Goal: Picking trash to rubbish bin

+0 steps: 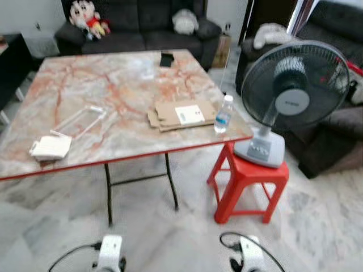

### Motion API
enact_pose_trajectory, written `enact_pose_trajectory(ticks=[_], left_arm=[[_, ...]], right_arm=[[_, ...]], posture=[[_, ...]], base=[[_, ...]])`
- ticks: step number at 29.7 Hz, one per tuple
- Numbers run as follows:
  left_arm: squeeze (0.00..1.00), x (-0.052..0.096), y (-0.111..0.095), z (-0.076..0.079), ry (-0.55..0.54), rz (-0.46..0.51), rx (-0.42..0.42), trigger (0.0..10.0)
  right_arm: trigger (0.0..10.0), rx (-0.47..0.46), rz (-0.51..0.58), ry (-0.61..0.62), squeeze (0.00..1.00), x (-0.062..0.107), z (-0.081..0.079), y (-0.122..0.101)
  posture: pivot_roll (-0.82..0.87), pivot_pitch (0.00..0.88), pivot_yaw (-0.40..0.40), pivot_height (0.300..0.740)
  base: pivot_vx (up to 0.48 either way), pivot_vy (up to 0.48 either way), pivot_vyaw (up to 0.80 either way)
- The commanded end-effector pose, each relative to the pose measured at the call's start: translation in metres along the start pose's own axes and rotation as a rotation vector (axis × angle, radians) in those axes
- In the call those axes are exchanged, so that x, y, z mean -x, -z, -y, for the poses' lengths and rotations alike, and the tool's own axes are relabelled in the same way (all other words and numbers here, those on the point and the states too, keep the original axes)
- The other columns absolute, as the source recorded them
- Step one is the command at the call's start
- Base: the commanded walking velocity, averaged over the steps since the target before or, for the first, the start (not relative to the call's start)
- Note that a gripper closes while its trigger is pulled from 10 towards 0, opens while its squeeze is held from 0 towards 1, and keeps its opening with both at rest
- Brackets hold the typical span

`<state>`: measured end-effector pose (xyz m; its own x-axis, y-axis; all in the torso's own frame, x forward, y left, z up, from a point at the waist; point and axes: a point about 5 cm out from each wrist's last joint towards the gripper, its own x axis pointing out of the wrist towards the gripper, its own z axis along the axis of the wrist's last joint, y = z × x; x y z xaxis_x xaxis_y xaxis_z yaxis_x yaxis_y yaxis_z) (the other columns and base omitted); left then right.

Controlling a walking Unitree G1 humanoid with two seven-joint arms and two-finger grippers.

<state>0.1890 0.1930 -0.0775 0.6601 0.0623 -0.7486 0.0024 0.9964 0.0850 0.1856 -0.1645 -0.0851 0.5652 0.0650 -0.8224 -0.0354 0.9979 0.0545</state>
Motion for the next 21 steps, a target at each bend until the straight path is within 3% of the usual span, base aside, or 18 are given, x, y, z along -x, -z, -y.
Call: enact_pose_trajectory(ticks=[1,21], left_arm=[[0.00,0.0015,0.0063,-0.0043,-0.011,-0.028,-0.001,10.0],[0.00,0.0008,0.0007,-0.0062,-0.024,0.006,-0.009,10.0]], right_arm=[[10.0,-0.013,0.016,-0.005,0.00,-0.0010,-0.0037,-0.0043],[10.0,-0.018,0.045,-0.012,0.00,-0.0016,-0.0049,-0.0098]], posture=[[0.05,0.000,-0.053,0.740],[0.04,0.000,-0.045,0.740]], base=[[0.000,0.000,0.00],[0.000,0.000,0.00]])
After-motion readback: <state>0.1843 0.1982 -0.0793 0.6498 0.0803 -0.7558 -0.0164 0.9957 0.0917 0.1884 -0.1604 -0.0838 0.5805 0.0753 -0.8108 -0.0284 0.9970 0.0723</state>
